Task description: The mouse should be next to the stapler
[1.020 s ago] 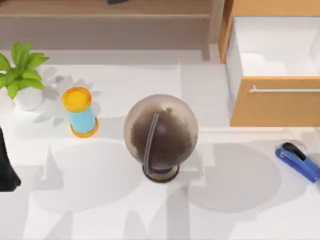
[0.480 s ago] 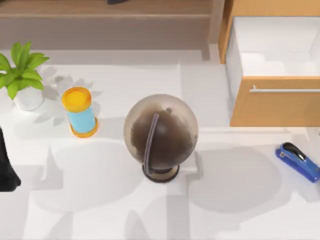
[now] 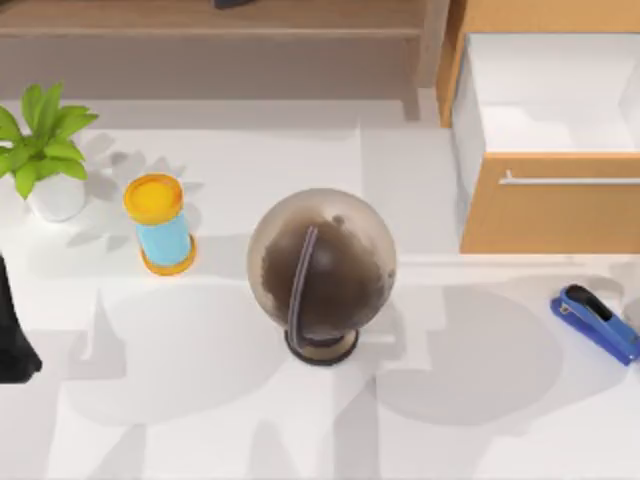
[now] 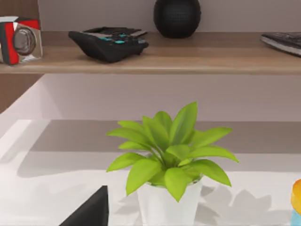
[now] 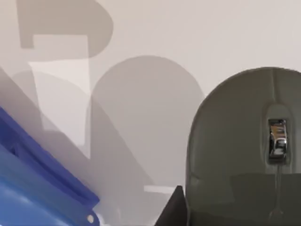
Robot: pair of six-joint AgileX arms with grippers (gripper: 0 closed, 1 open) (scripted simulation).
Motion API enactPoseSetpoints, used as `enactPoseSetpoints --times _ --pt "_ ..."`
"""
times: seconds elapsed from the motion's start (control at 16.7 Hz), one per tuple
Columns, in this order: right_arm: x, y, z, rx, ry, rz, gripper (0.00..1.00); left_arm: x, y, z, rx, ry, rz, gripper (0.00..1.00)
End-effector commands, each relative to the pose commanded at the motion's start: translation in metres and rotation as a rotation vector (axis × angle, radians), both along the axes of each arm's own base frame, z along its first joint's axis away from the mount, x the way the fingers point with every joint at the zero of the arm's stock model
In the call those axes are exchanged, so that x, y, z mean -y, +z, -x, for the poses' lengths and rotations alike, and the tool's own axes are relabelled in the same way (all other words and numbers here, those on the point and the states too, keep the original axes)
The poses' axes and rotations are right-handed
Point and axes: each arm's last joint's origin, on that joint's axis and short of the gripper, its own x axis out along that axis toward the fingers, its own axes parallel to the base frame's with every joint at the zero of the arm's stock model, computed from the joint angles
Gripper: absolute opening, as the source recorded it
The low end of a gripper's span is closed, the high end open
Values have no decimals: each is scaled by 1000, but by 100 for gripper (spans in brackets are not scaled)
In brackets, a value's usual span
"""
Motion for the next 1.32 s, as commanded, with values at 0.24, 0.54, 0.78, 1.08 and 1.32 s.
enactPoseSetpoints --times 0.24,0.54,0.78,1.08,1.32 --pt "5 -13 -3 -11 -21 8 0 0 0 0 0 0 0 100" --pt "5 -13 -3 -11 -21 8 8 0 0 0 0 0 0 100" --pt "5 -13 -3 -11 -21 8 38 0 0 0 0 0 0 100" --pt "5 -13 -3 -11 -21 8 75 0 0 0 0 0 0 100" --pt "5 -13 -3 -11 -21 8 100 0 0 0 0 0 0 100"
